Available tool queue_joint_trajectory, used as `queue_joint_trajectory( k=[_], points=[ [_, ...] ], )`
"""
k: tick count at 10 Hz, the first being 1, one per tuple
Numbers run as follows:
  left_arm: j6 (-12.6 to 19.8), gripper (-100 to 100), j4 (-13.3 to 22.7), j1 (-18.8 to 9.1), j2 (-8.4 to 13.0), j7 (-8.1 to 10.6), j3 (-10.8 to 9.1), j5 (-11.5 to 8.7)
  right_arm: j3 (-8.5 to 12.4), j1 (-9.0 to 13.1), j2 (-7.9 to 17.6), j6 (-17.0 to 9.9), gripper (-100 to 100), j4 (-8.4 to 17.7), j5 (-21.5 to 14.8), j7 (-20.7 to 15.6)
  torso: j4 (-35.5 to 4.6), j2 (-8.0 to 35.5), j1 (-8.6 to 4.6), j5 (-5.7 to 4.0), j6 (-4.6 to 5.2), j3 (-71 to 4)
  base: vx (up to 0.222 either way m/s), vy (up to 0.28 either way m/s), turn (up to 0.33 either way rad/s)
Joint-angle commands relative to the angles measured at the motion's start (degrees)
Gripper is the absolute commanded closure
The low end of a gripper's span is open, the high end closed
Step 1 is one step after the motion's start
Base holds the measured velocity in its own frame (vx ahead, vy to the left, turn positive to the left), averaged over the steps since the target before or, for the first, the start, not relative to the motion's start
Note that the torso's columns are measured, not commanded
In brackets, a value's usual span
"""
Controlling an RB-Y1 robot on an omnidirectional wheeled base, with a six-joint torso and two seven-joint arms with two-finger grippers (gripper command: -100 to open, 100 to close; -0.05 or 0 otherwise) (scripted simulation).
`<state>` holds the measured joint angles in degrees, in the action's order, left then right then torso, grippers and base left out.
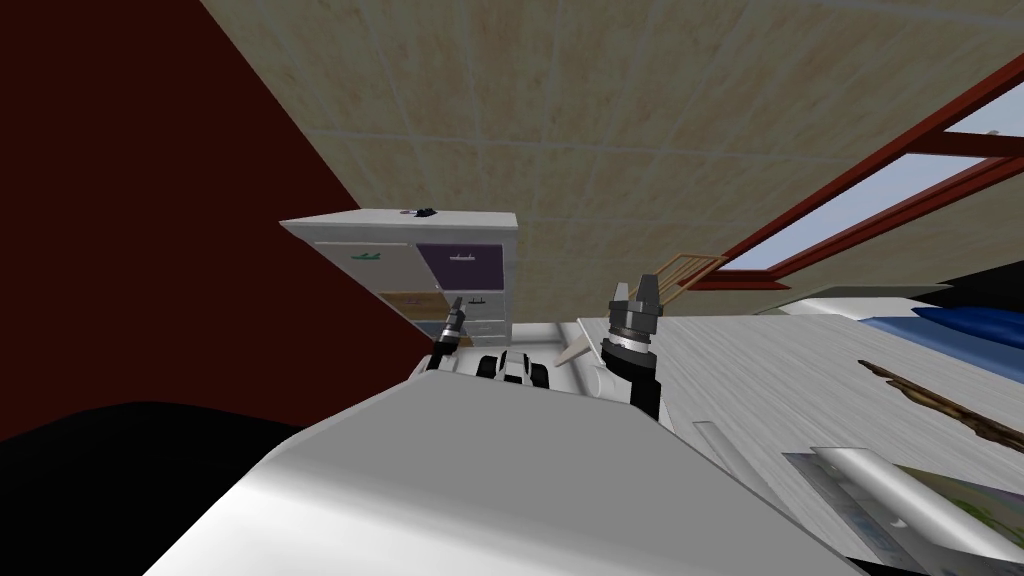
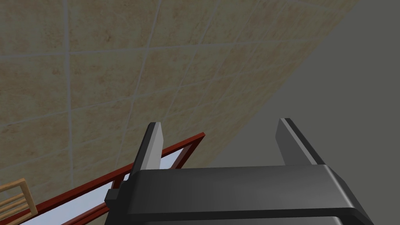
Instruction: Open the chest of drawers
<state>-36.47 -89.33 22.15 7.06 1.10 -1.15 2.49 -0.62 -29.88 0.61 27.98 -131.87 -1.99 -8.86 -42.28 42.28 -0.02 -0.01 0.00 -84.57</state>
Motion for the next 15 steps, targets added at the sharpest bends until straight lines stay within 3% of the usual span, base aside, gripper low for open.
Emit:
queue_joint_trajectory(
  k=[1, 6, 9, 10, 11, 12, 13, 15],
  points=[
    [-1.4, -100, 3.5, -0.6, -2.3, -0.04, -0.10, -0.2, 0.0, 0.0, 0.0, 0.0, 0, 0.0, 0.0, 0.0, 0.0, 0.0, 0.02, 0.01, 0.00, 0.0, 0.010, -0.070, 0.004],
    [-2.5, -100, 6.4, -0.9, -8.7, -0.17, -0.08, -0.3, 0.0, 0.0, 0.0, 0.0, 0, 0.0, 0.0, 0.0, 0.0, 0.0, 0.06, 0.01, 0.00, 0.0, 0.006, -0.041, 0.003],
    [0.3, -100, 3.5, -0.9, -8.2, -0.15, -0.14, -0.2, 0.0, 0.0, 0.0, 0.0, 0, 0.0, 0.0, 0.0, 0.0, -0.1, 0.10, 0.03, 0.00, -0.1, 0.037, 0.000, -0.009],
    [-0.4, -100, 4.1, -0.9, -8.1, -0.09, -0.15, -0.3, 0.0, 0.0, 0.0, 0.0, 0, 0.0, 0.0, 0.0, 0.0, -0.2, 0.06, 0.02, 0.00, -0.1, 0.031, 0.002, -0.002],
    [-1.8, 100, 5.6, -0.8, -8.2, -0.18, -0.04, -0.2, 0.0, 0.0, 0.0, 0.0, 0, 0.0, 0.0, 0.0, 0.0, 0.0, 0.02, 0.01, -0.01, 0.0, -0.030, -0.004, 0.018],
    [-0.9, 100, 4.9, -0.9, -8.2, -0.11, -0.12, -0.3, 0.0, 0.0, 0.0, 0.0, 0, 0.0, 0.0, 0.0, -0.1, 0.2, -0.01, 0.00, 0.00, 0.1, -0.024, -0.003, 0.022],
    [-1.4, -100, 4.7, -1.1, -6.2, -0.11, -0.05, -0.2, 0.0, 0.0, 0.0, 0.0, 0, 0.0, 0.0, 0.0, 0.2, -0.2, 0.17, 0.16, 0.09, 0.0, -0.017, -0.005, -0.005],
    [-1.1, -100, 4.6, -1.1, -3.5, -0.05, 0.00, -0.2, 0.0, 0.0, 0.0, 0.0, 0, 0.0, 0.0, 0.0, 0.1, -0.3, 0.16, 0.06, 0.00, -0.2, -0.004, 0.007, -0.003]
  ],
)
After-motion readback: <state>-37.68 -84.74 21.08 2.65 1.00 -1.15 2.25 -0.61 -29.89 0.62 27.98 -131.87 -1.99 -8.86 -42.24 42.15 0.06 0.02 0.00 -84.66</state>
